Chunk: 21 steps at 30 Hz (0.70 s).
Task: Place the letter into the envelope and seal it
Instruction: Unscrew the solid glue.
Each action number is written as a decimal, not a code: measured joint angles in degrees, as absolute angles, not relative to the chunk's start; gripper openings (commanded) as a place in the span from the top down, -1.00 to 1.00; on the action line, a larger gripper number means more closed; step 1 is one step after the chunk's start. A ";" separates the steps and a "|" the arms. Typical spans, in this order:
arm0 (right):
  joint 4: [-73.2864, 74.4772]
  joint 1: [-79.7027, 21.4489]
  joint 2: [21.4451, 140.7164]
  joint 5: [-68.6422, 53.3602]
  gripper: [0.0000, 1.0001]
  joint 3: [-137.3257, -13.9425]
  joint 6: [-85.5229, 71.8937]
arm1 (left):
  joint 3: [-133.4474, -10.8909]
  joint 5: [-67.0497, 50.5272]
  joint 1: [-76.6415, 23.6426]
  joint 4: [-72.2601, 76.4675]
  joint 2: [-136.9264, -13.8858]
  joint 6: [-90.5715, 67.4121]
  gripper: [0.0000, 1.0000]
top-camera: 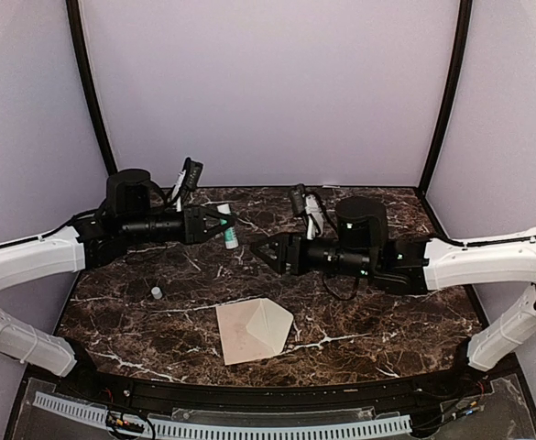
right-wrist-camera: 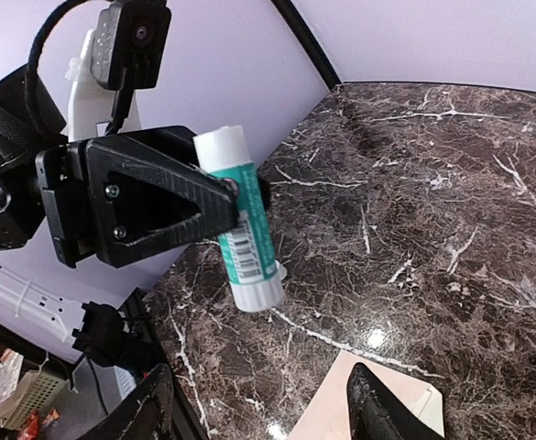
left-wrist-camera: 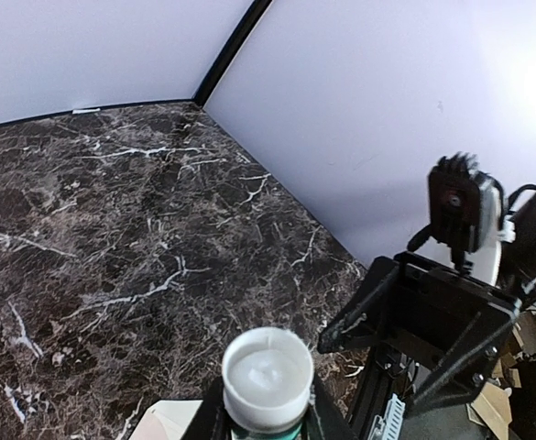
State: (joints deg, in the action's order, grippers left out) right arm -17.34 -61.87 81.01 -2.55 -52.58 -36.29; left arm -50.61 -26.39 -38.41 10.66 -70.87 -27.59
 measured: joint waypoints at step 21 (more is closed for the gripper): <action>3.97 -68.23 101.14 15.11 0.25 -76.01 -29.10 | -50.63 -23.99 -38.41 7.57 -73.49 -28.75 1.00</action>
State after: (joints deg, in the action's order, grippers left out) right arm 3.97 -68.23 101.14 15.11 -76.01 -29.10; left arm -50.63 -23.99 -38.41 7.57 -73.49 -28.75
